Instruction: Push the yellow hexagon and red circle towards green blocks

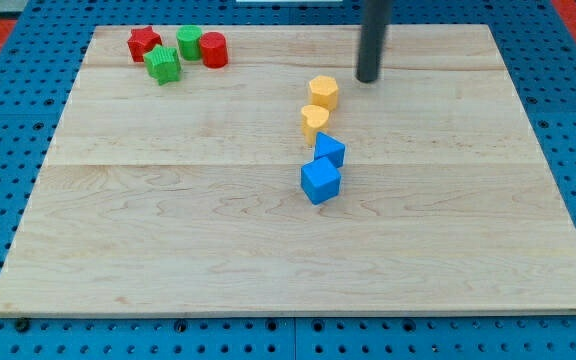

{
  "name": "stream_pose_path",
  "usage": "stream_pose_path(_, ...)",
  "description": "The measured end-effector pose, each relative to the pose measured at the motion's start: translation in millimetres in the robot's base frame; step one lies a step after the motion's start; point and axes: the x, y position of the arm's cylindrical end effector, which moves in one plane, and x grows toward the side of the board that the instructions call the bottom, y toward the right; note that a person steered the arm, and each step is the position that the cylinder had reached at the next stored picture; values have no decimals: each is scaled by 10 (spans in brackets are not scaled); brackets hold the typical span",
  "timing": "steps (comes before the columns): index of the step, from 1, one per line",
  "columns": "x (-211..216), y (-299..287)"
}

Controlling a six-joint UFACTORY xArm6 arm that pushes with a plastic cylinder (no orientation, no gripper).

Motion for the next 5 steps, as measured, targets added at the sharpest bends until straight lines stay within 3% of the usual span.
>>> stream_pose_path(1,234,-258)
stream_pose_path(4,150,-304)
stream_pose_path(5,19,-564)
